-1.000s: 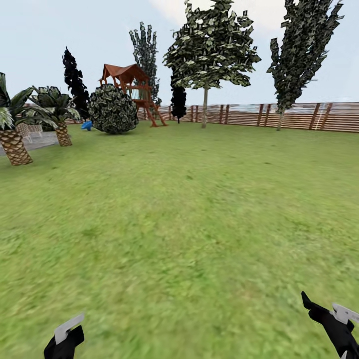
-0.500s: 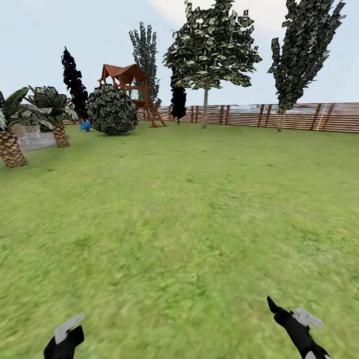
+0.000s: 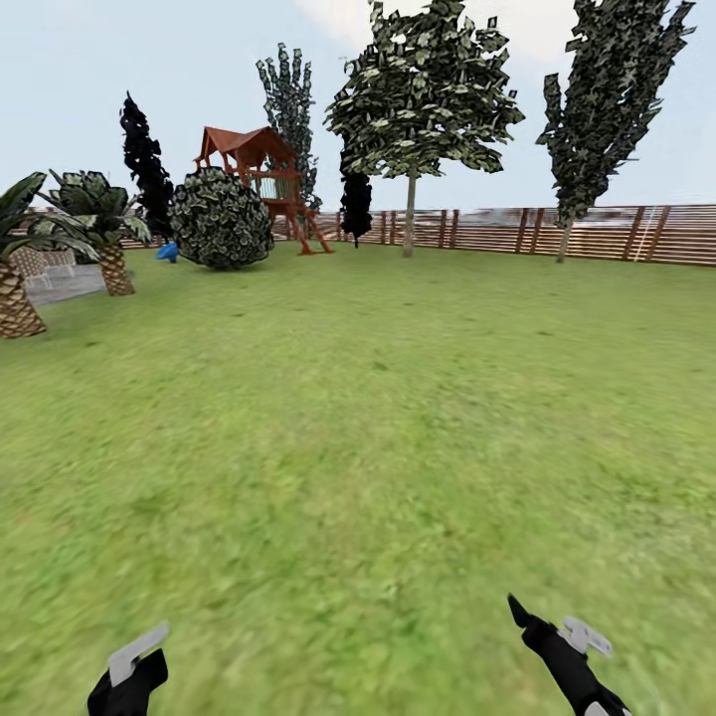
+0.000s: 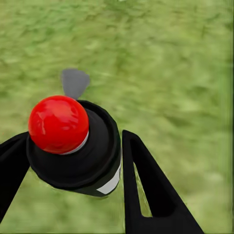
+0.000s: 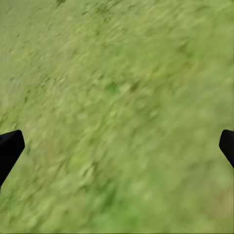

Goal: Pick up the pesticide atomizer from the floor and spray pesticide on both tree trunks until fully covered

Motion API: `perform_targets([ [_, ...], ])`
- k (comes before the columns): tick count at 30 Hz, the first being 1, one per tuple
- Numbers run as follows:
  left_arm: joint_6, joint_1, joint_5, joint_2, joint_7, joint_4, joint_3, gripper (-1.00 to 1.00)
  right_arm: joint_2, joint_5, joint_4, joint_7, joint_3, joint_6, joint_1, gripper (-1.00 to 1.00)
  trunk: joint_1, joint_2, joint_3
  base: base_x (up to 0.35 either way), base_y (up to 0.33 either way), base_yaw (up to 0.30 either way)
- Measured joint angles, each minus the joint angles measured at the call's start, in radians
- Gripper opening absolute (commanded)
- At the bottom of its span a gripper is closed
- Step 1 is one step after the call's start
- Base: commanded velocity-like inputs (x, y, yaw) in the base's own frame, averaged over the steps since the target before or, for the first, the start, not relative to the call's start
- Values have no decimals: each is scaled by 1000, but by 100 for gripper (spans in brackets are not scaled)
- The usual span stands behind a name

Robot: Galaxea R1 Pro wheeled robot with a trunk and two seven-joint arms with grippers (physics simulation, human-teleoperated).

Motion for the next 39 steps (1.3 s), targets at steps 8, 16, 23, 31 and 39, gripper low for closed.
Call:
perform_targets([
  [8,0,0,0,0,0,0,0,-100,0,-1,0,0,0,0,0,100,0,0,0,327,0,0],
  [16,1,0,0,0,0,0,0,-100,0,-1,0,0,0,0,0,100,0,0,0,325,-24,0],
  [23,1,0,0,0,0,0,0,-100,-1,-1,0,0,0,0,0,100,0,0,0,304,-151,0],
  [31,1,0,0,0,0,0,0,-100,0,-1,0,0,0,0,0,100,0,0,0,302,-161,0],
  [39,1,0,0,0,0,0,0,-100,-1,-1,0,0,0,0,0,100,0,0,0,301,-161,0],
])
